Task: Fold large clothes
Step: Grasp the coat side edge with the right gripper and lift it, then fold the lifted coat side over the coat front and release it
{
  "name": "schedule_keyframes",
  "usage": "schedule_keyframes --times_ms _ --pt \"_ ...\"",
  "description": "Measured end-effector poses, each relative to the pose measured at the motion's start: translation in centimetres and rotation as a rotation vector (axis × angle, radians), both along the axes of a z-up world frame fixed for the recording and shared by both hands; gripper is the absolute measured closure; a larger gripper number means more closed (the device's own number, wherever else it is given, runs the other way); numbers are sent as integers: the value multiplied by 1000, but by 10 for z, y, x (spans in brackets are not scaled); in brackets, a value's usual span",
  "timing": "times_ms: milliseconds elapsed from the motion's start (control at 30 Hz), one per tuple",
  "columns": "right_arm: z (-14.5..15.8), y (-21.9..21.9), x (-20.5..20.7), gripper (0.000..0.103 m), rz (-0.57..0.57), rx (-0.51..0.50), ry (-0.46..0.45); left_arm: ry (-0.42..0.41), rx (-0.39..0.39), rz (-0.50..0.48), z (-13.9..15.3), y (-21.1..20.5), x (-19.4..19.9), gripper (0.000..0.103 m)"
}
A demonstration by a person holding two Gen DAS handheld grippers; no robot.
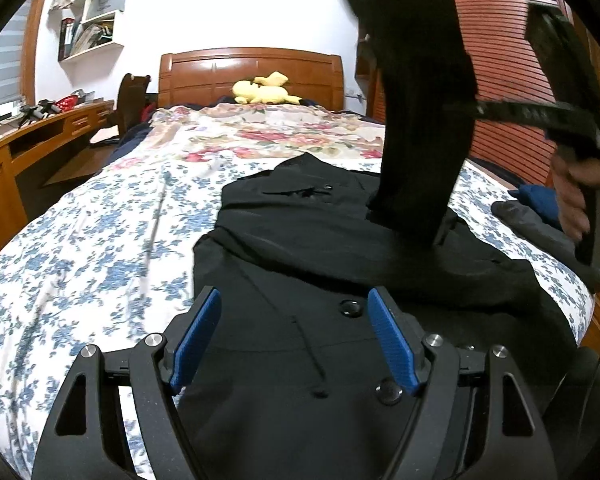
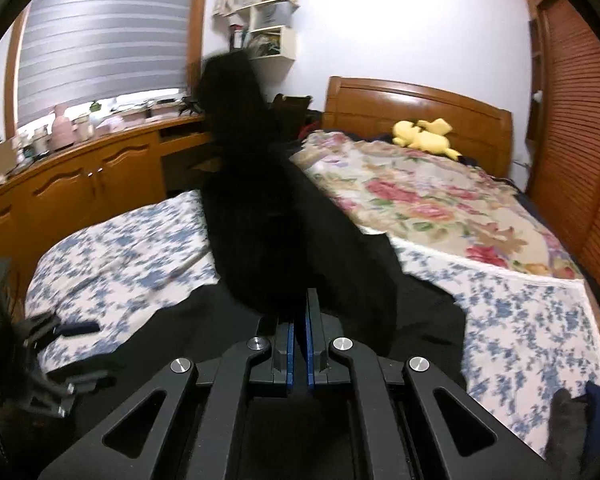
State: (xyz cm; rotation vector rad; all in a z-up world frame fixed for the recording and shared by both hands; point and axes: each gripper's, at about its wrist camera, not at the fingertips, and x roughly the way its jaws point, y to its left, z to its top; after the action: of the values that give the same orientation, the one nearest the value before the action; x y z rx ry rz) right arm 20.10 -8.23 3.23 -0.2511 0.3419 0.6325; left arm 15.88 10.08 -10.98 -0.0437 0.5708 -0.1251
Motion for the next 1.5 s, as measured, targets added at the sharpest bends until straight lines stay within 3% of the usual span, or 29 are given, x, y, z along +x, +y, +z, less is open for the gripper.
schedule_keyframes --times_ms 400,800,1000,1100,1233,1500 --pt "-66 9 -20 99 61 -84 144 7 -10 65 -4 42 -13 26" --pt "-72 23 -21 94 18 -183 239 8 4 23 -4 21 -10 26" --pt "-75 27 -18 85 -28 -250 242 10 14 -3 -2 6 -7 26" --pt "-78 23 -12 75 -48 -260 267 9 19 -16 -2 -1 -5 26" --pt "-79 18 -8 49 -59 -260 296 16 28 -36 -3 -11 -4 26" --pt "-75 7 -17 46 -95 -239 305 40 26 -91 -13 -38 -18 27"
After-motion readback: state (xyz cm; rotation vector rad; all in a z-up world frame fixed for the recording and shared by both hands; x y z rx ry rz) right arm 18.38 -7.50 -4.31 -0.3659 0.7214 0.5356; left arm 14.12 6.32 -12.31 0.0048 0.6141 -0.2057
